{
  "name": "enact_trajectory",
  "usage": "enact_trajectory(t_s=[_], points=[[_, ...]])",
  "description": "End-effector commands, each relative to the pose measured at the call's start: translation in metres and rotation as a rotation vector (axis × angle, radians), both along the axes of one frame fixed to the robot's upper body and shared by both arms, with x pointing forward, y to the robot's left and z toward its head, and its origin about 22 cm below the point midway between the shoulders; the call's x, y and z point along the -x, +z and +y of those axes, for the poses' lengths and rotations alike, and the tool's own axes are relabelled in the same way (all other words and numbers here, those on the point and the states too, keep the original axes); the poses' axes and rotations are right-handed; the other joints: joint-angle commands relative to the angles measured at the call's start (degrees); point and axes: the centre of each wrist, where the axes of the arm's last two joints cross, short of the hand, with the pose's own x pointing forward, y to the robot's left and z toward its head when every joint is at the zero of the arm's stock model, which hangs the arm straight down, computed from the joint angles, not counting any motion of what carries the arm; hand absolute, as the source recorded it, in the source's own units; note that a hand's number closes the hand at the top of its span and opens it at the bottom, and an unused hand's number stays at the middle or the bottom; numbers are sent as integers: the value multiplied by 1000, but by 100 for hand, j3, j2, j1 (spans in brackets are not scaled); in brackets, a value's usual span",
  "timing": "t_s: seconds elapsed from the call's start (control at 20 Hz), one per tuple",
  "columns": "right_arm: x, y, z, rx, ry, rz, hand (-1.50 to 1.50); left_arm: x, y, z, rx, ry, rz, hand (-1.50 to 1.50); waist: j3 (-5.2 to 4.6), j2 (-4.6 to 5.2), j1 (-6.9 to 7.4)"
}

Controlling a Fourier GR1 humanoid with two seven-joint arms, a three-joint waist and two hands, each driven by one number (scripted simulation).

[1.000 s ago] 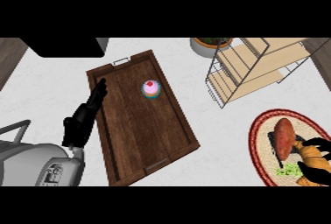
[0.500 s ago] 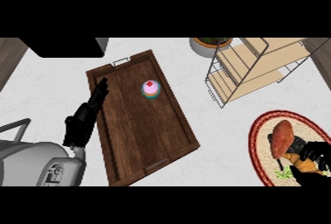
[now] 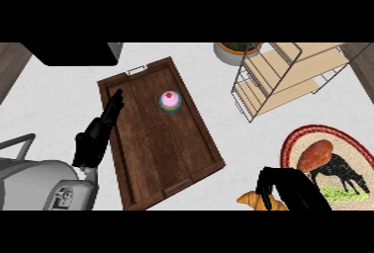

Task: Pick the croissant from the placemat and place it in the tiered shelf

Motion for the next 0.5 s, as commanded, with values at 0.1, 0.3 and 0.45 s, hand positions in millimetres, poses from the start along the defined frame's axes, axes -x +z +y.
enact_trajectory(t_s=[0.1,0.3,0.45], points=[[31,53,25,-272,17,-146,150,3,3,10,4,2,9,0,7,17,-32],[60,103,23,-303,-20,-233,150,-2,-4,-17,1,3,-9,0,5,32,-45],[81,132,25,-306,-79,-271,150,-1,1,11,-1,-2,5,0,1,19,-17]])
